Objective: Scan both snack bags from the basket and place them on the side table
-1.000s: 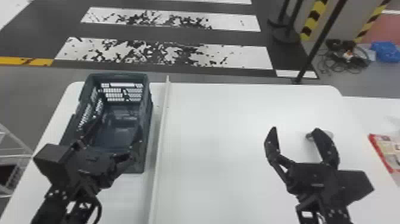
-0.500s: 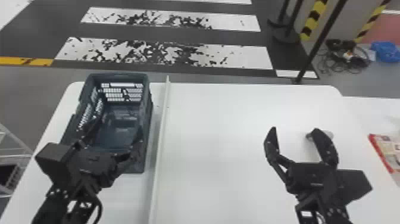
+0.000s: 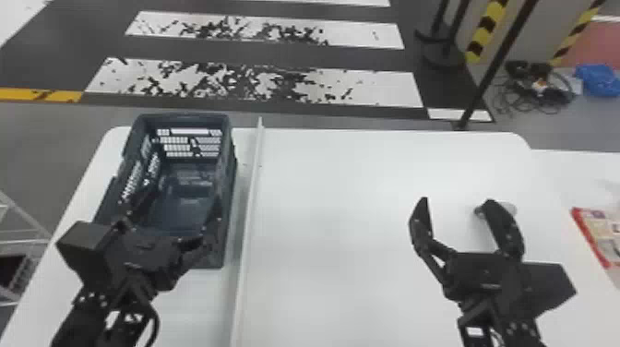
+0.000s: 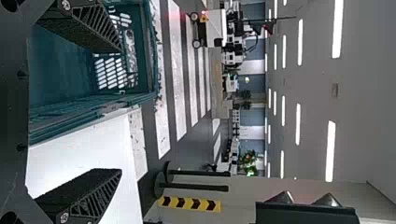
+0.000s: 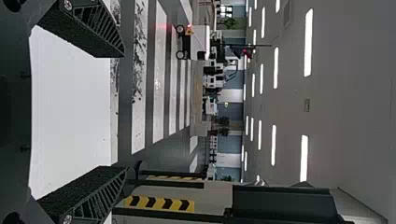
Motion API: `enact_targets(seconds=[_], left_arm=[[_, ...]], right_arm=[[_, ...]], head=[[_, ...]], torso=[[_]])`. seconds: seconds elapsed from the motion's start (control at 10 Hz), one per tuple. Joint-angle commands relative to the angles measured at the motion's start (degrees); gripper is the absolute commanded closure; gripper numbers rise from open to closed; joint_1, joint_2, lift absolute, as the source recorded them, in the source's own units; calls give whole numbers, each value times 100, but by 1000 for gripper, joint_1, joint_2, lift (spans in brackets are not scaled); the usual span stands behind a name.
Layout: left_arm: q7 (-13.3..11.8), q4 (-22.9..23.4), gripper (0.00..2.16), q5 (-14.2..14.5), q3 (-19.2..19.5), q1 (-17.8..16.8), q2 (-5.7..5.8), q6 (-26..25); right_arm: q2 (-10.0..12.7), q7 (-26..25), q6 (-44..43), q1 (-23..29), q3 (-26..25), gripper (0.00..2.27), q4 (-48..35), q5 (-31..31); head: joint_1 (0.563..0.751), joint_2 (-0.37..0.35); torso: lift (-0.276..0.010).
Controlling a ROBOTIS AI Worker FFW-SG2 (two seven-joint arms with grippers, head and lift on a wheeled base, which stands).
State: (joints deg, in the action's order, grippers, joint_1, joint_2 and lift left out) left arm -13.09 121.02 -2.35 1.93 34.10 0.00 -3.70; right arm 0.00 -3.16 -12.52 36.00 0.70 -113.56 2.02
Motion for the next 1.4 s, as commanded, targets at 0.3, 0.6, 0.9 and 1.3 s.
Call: enact_targets(seconds=[0.3,0.6,0.9,1.3], left_arm=[[0,1,83,15,0,0,-15,5],[0,10,83,15,0,18,-15,5],[0,18,83,15,0,35,-15,-13],[0,36,83,15,0,53,-15,-13]], right_arm=[[5,0,0,3,9,66,-8,9],[5,0,0,3,9,66,-8,0],[5,0,0,-5,18,66,-8,0],[5,0,18,-5,18,66,-8,0]], head=[[695,-45],[695,-44],[695,-45],[695,-44]], torso=[[-75],[-75],[-75],[-75]])
